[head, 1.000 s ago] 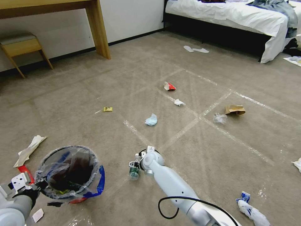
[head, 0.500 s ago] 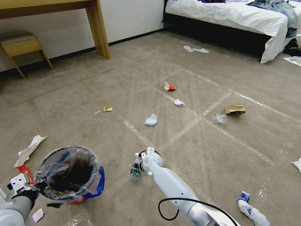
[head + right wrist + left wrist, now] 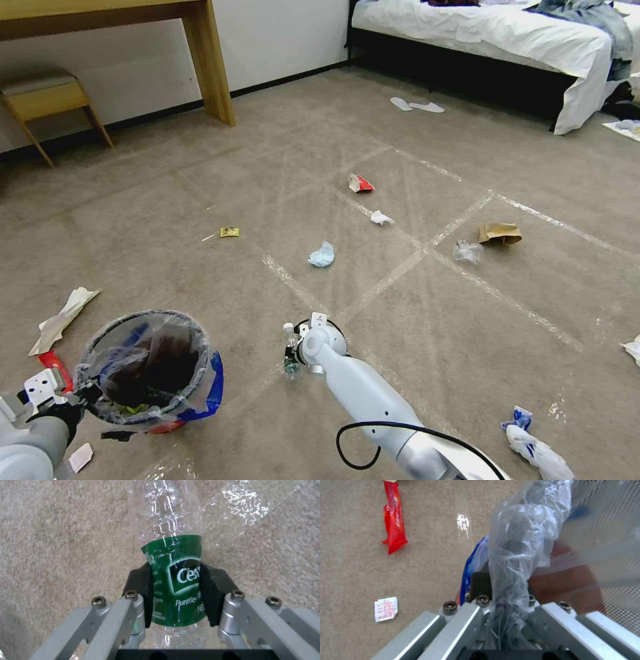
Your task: Pick up the trash bin and place the garbage on the floor into it.
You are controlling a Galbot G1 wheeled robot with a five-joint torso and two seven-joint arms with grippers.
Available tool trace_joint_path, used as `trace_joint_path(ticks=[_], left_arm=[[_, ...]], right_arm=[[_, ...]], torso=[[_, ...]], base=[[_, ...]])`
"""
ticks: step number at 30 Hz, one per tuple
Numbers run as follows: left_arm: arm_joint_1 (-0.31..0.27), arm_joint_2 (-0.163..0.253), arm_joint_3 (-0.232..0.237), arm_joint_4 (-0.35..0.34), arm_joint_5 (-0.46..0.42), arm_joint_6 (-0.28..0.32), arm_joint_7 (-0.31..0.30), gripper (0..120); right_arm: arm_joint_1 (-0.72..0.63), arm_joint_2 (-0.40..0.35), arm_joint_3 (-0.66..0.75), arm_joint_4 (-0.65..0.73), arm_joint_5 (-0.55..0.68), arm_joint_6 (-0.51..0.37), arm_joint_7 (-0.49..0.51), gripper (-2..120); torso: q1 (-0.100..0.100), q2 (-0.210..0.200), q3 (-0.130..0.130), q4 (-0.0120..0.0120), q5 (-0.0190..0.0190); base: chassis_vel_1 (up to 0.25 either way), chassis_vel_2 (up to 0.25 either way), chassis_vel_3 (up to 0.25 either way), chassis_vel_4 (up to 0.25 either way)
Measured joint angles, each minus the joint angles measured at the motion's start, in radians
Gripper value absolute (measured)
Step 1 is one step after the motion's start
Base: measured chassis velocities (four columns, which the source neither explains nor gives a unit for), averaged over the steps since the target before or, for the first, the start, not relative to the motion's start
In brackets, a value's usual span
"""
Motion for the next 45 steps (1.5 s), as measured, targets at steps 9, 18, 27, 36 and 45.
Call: trace_joint_path(ticks=[9,18,27,36,45], left_arm=[[-0.009,0.001,0.008,0.006,0.001,0.0,0.0,1],[-0.011,0.005,0.012,0.007,0.002,0.0,0.0,1],[-0.012,0.0,0.021,0.005,0.007,0.0,0.0,1],[-0.008,-0.002,0.023,-0.006,0.008,0.0,0.0,1],[-0.012,0.002,0.029,-0.02,0.0,0.001,0.0,1]], right_arm=[[-0.01,0.0,-0.001,0.035,-0.006,0.001,0.003,28],[-0.031,0.0,-0.002,0.098,-0.014,-0.001,0.03,21],[-0.059,-0.017,0.001,0.171,-0.026,-0.002,0.047,21],[-0.077,-0.076,0.015,0.241,-0.027,0.0,0.051,21],[-0.079,-0.148,0.066,0.33,-0.008,0.005,0.045,21]], torso=[[0.0,0.0,0.0,0.0,0.0],[0.0,0.0,0.0,0.0,0.0],[0.0,0.0,0.0,0.0,0.0],[0.0,0.0,0.0,0.0,0.0001],[0.0,0.0,0.0,0.0,0.0002]], base=[[0.0,0.0,0.0,0.0],[0.0,0.0,0.0,0.0],[0.0,0.0,0.0,0.0],[0.0,0.0,0.0,0.0],[0.0,0.0,0.0,0.0]])
